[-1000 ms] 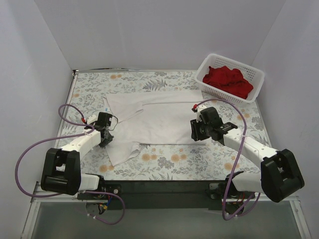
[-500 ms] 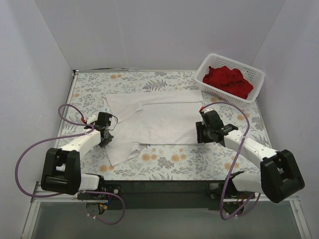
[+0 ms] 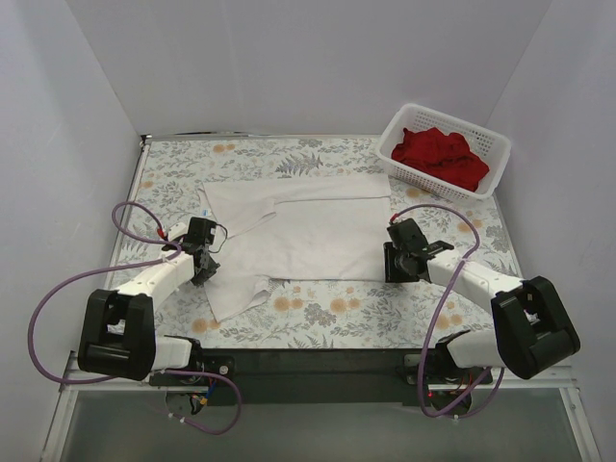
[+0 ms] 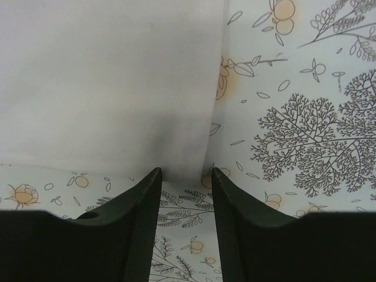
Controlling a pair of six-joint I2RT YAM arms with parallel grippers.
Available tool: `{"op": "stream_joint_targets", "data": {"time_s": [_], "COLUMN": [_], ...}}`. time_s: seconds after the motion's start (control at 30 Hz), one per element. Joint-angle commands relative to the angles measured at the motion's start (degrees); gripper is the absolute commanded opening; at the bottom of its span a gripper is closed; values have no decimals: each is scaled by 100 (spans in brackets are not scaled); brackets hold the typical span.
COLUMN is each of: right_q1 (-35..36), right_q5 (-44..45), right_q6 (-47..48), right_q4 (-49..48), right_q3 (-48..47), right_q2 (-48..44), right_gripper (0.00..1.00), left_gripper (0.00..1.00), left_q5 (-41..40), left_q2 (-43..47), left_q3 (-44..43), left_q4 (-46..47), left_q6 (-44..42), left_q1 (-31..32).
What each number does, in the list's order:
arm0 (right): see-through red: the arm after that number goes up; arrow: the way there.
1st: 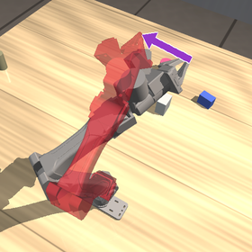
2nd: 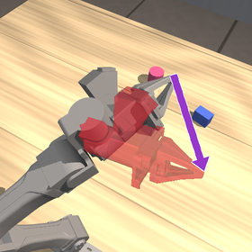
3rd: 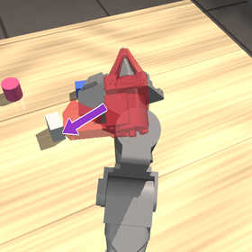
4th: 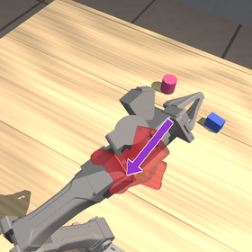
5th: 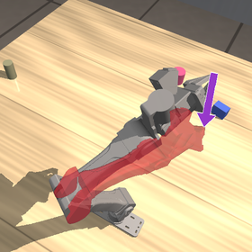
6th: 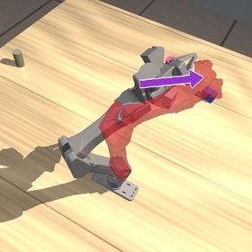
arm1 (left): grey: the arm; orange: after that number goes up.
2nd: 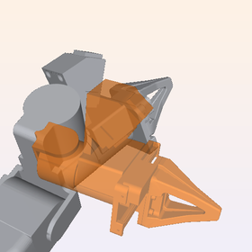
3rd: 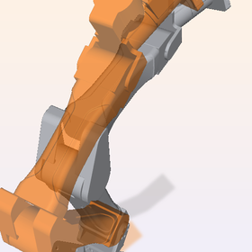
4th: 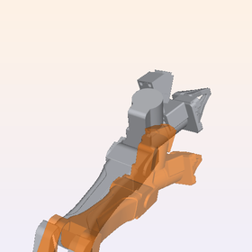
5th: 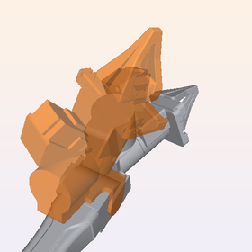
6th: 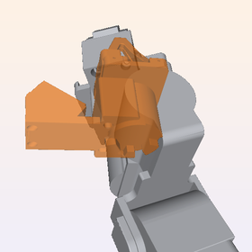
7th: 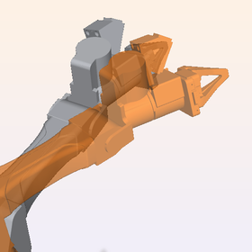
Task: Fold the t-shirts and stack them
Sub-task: Fold the tshirt
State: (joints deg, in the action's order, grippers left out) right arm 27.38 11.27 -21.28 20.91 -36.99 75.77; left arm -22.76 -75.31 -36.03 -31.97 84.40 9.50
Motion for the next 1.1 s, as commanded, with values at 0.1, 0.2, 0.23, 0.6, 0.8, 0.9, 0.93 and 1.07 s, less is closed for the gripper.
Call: {"op": "stream_joint_targets", "data": {"time_s": [0.1,0.2,0.23,0.6,0.8,0.9,0.93,1.07], "right_q1": [-74,-101,-118,-127,-136,-232,-259,-434], "right_q5": [165,183,174,16,-230,-283,-283,-327], "right_q6": [-298,-281,-272,-131,88,264,299,493], "right_q4": [89,72,63,484,1336,1495,1521,1583], "right_q3": [403,456,447,289,-18,-333,-422,-940], "right_q2": [-53,-36,-1,-79,-563,-633,-581,-309], "right_gripper": [42,38,35,1,1,1,1,1], "left_gripper": [0,0,0,0,0,0,0,0], "left_q5": [-9,-9,-9,263,387,395,413,474], "left_q2": [218,227,227,323,824,886,817,466], "left_q3": [35,26,17,-97,-404,-649,-703,-1046], "left_q4": [-73,-82,-82,-441,-1004,-1119,-1128,-1128], "left_q6": [-20,-20,-11,199,270,200,173,129], "left_q1": [-27,-27,-27,-27,-27,-44,-44,-53]}}
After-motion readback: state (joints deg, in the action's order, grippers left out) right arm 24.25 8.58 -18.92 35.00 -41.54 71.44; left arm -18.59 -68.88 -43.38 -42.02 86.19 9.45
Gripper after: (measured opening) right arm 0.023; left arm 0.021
